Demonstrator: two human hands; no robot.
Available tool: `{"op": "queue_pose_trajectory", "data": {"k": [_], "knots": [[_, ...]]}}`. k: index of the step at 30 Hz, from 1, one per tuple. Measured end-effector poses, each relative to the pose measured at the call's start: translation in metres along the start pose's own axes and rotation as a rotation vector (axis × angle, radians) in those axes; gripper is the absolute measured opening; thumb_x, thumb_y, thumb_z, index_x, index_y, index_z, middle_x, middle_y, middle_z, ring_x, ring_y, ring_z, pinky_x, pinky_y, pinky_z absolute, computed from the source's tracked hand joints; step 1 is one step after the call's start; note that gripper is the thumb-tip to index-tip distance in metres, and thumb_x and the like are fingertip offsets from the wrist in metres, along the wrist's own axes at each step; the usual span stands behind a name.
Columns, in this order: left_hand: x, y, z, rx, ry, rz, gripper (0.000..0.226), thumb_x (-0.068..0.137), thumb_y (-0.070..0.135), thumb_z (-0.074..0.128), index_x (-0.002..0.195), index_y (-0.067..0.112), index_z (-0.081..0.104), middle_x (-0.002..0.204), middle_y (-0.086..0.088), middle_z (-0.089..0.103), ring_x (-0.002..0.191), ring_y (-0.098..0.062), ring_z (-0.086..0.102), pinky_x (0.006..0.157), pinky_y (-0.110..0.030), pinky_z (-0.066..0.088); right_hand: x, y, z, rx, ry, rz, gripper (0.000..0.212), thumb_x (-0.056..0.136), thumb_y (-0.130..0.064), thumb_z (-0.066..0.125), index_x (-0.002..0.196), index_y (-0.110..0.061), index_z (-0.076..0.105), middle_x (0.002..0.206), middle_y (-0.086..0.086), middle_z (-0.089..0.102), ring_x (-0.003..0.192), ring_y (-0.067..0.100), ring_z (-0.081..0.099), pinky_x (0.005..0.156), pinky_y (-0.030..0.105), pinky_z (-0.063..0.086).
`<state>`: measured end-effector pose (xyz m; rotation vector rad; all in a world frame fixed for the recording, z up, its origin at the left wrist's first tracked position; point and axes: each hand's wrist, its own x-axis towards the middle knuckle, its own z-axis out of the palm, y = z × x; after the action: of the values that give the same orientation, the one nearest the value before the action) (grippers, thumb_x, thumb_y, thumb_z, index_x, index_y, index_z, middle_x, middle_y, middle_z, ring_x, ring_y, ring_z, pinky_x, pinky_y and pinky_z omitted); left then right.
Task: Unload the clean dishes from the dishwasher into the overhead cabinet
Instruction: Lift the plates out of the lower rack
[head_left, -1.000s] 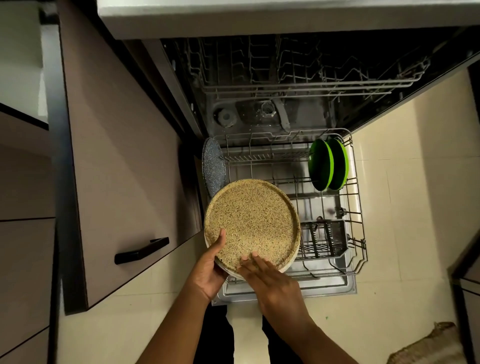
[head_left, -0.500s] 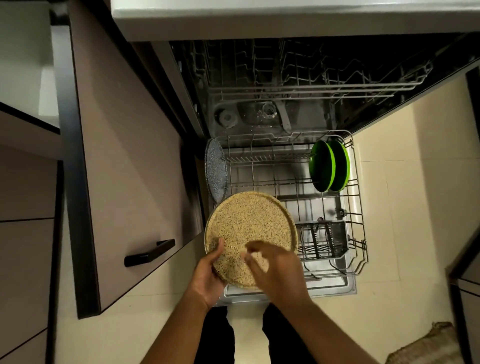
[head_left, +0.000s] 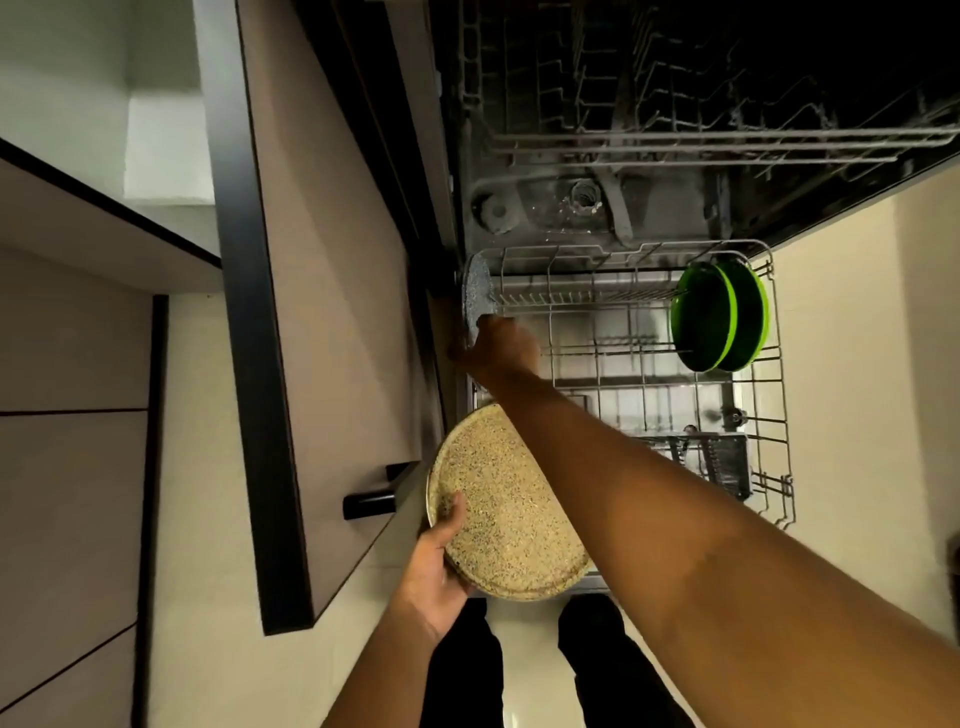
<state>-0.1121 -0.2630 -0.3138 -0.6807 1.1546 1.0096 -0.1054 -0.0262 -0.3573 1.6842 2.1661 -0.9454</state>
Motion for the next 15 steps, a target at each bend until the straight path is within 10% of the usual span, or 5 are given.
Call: {"op": "queue_pose_trajectory", "data": {"k": [6, 15], "knots": [[0.009, -0.003, -0.020, 0.006, -0.013, -0.042, 0.063, 0.080, 0.035, 0.072, 0.133, 0.010, 0.051, 0.125, -0.016, 0.066, 0.121, -0.038, 0.056, 0.108, -0.053, 0.040, -0.003, 0.020, 0.031, 0.272, 0.155, 0.024, 0.019, 0.095, -0.018, 0.058, 0.110, -0.021, 0.071, 0.096, 0.004, 0.075, 0.075, 0.013, 0.070, 0.069, 0.031, 0.061], [0.010, -0.004, -0.004, 0.144, -0.083, 0.006, 0.100, 0.045, 0.058, 0.089, 0.131, 0.022, 0.054, 0.128, -0.010, 0.065, 0.123, -0.036, 0.055, 0.089, -0.051, 0.052, -0.103, 0.097, -0.055, 0.573, 0.406, -0.064, 0.015, 0.089, -0.006, 0.067, 0.102, -0.010, 0.074, 0.082, -0.006, 0.074, 0.065, -0.004, 0.065, 0.058, 0.013, 0.053]]}}
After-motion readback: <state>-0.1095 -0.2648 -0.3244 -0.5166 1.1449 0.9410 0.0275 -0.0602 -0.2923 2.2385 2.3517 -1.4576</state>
